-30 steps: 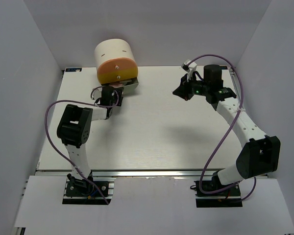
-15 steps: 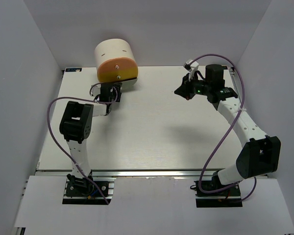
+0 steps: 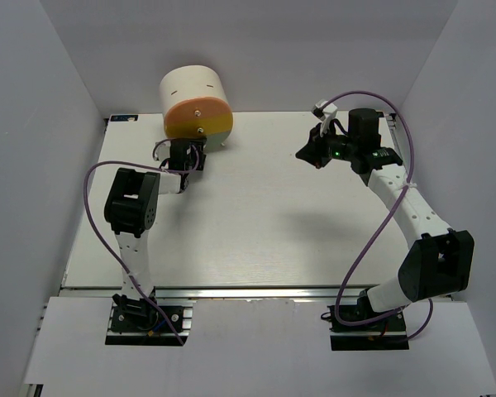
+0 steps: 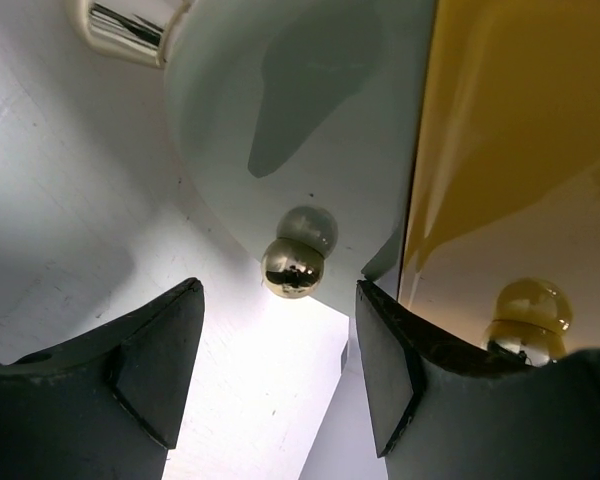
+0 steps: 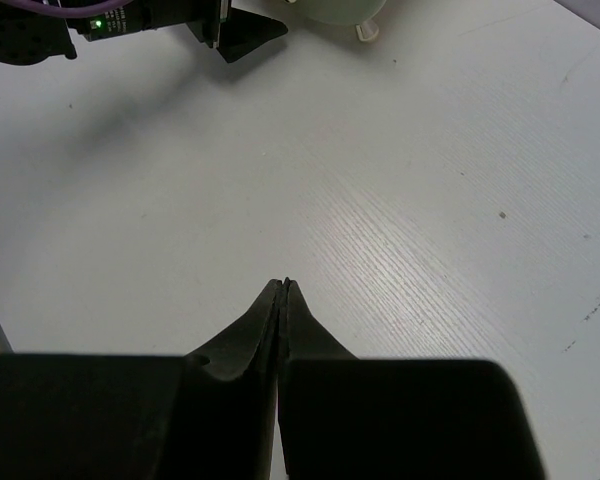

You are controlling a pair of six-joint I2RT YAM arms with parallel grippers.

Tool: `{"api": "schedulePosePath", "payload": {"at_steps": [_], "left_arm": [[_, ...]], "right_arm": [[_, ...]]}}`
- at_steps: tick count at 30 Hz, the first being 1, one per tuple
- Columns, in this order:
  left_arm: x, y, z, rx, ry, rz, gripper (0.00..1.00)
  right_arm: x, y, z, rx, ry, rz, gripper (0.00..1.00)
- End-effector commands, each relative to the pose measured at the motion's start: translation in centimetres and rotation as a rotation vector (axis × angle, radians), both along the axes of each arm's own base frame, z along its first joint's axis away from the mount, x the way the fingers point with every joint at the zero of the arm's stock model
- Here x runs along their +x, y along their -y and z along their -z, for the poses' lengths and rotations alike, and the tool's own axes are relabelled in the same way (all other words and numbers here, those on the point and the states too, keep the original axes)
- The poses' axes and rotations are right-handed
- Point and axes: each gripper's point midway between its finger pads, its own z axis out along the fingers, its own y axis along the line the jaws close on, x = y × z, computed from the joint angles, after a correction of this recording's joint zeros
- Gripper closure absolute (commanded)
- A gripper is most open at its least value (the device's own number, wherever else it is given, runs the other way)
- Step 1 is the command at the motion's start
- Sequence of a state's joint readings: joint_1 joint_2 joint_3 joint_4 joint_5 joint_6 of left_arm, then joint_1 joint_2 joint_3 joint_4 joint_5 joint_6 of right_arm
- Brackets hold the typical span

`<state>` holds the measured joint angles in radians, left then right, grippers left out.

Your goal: Organize the makeup

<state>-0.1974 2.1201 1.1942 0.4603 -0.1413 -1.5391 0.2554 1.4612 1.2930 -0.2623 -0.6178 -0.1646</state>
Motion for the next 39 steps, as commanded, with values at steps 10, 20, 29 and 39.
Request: {"api": "schedulePosePath", "payload": {"at_steps": [10,20,29,39], "left_arm": [[-2.3,0.3,-6.5,0.017,0.166,0.091,0.27],[-8.7,1.9,-11.0,0.189,0.262,0.323,0.09],[-17.6,2.4,-16.0,0.533,0.371,0.563,0.02],[-24.6,1.4,-18.7,0.691,0.449,0.657,0.02]], "right_arm": [[-1.3,0.4,0.5,-0.014,0.01,-0.034,0.87],[-1.9,1.4,0.4,-0.071,0.029,-0.017,0.11],[-2.4,4.7,1.3,-0.154,-0.049,0.152,0.11],[-3.5,8.6,3.4,-0.131,-0.156,0.314,0.11]]}}
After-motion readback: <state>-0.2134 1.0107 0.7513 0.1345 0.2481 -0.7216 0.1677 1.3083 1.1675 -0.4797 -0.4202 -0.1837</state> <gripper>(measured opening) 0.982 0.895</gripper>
